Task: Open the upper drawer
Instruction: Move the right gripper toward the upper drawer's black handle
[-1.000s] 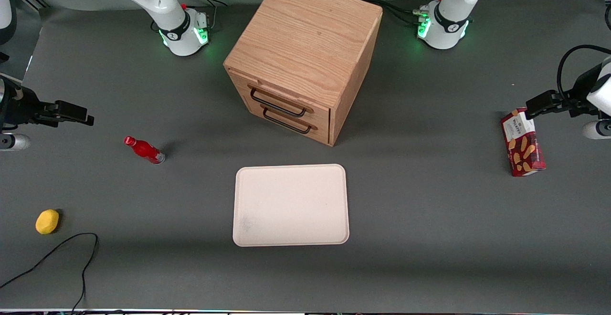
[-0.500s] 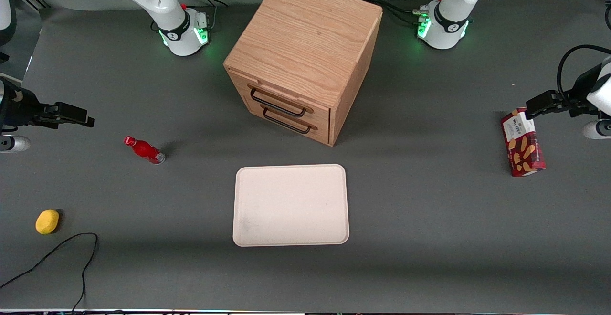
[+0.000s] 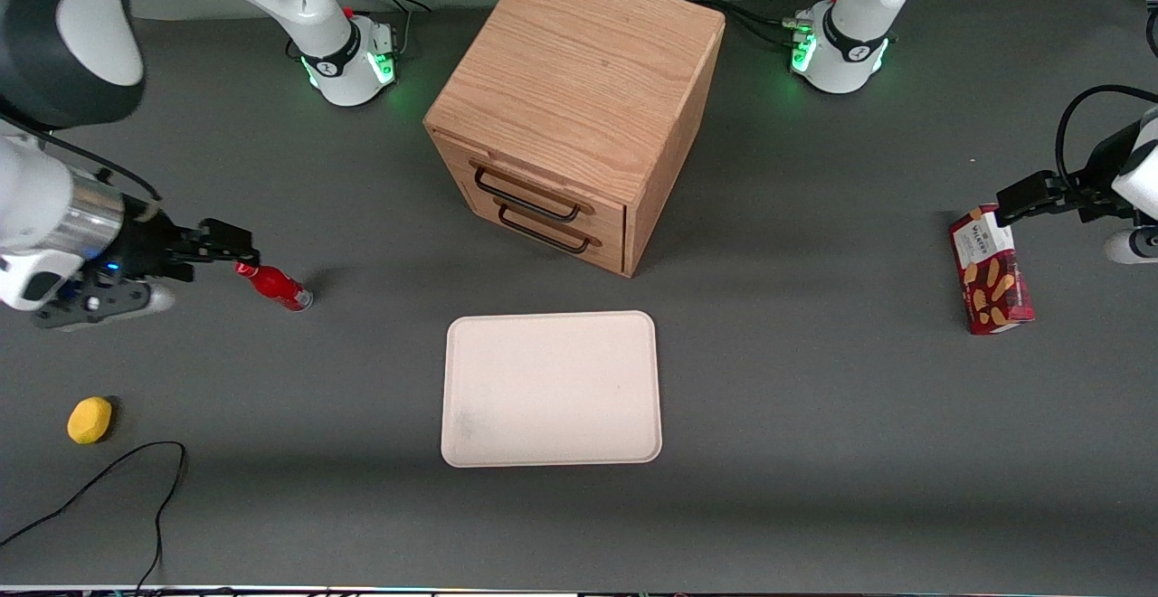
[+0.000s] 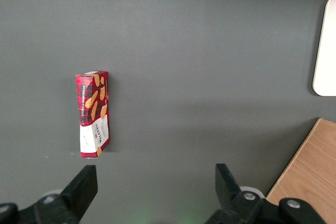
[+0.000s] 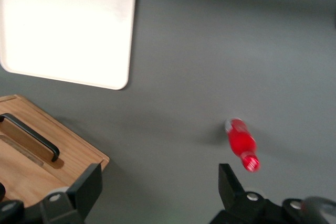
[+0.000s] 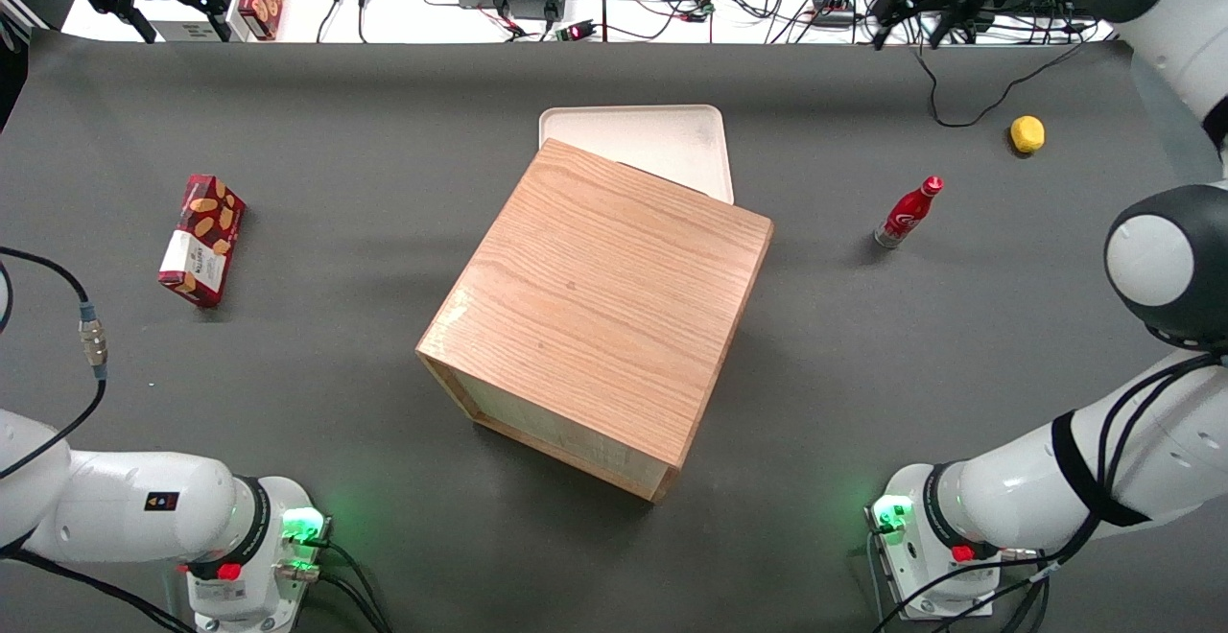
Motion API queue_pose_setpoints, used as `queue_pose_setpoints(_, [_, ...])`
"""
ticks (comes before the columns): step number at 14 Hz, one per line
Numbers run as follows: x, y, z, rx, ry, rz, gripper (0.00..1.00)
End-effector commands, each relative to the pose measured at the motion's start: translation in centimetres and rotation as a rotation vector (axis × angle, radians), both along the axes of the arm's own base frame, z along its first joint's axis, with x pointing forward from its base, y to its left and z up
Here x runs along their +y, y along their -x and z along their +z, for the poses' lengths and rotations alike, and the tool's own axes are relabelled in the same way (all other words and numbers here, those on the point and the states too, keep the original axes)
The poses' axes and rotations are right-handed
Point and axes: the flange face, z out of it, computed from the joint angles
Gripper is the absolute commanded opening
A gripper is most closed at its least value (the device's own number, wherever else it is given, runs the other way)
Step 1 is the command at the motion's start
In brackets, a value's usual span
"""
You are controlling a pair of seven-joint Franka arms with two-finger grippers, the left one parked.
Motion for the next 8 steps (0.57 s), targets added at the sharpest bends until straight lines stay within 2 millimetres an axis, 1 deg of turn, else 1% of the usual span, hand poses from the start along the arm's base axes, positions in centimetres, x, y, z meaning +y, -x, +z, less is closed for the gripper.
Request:
queue_pose_setpoints(1, [3.7, -1.4, -1.0, -0.005, -0.040, 0.099, 0.99])
queue_pose_setpoints(2, [5.3, -1.8, -1.5, -0.007, -0.049, 0.154, 1.00])
queue_pose_setpoints(4, [7.8, -2.0, -1.9, -0.012, -0.069, 0.239, 1.00])
queue_pose_setpoints(6, [9.8, -1.9, -2.6, -0.015, -0.088, 0.274, 1.00])
queue_pose_setpoints(8, [13.3, -1.3, -3.1, -0.037, -0.103, 0.377, 1.00])
